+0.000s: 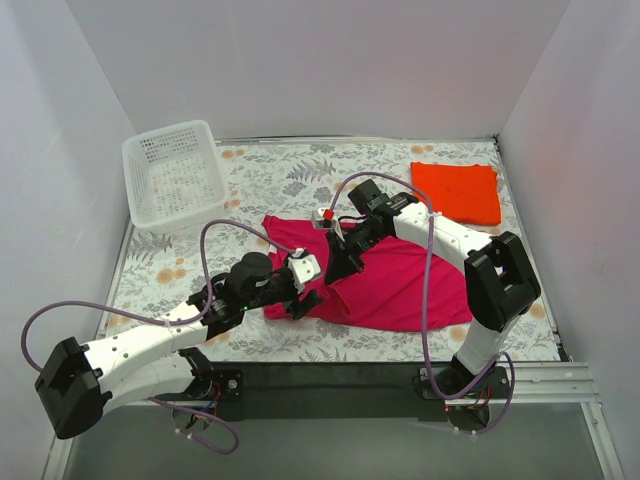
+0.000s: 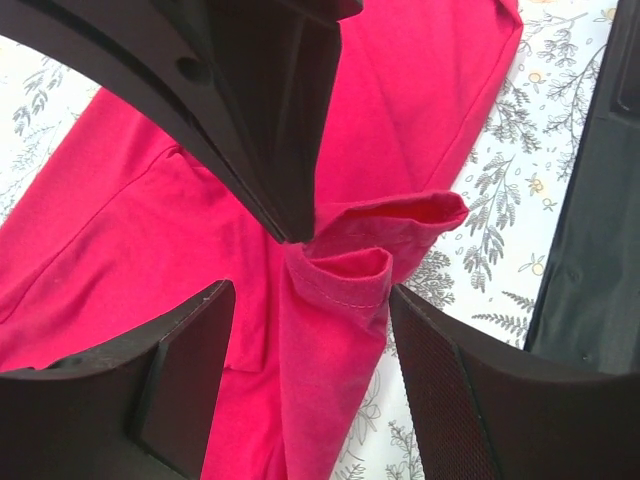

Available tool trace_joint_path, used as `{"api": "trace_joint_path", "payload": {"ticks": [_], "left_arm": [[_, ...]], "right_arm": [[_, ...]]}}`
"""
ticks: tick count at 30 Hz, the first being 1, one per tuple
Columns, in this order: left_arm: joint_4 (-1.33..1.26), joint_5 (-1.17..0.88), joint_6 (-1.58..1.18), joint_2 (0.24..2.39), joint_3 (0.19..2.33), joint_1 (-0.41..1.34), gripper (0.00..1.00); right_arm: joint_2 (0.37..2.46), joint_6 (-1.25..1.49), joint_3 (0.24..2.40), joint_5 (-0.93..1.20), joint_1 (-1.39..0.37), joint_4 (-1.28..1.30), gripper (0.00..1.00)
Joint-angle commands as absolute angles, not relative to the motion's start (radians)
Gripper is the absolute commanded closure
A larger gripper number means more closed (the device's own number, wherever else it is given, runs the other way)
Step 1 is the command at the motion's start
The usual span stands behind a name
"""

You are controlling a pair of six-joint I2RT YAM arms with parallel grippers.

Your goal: Fold and stack the t-shirts

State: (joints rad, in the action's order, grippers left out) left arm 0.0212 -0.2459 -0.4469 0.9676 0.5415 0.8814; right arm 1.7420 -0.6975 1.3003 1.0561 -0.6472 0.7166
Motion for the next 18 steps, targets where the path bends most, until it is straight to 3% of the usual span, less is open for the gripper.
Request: {"api": "trace_joint_path", "payload": {"ticks": [1, 10, 18], "left_arm": [[0.006, -0.239, -0.459, 0.959, 0.578, 0.899, 0.41], [0.014, -0.253, -0.477, 0.930, 0.560, 0.910, 0.40], [0.025, -0.120, -0.495, 1.020, 0.604, 0.956, 0.48]], "right_arm": [[1.743, -0.686, 1.336, 1.085, -0.644, 0.729, 0.99], [1.750, -0.673, 1.338, 1.083, -0.635, 0.723, 0.99], [1.756, -0.667, 1.338, 1.086, -0.635, 0.721, 0.99]]}}
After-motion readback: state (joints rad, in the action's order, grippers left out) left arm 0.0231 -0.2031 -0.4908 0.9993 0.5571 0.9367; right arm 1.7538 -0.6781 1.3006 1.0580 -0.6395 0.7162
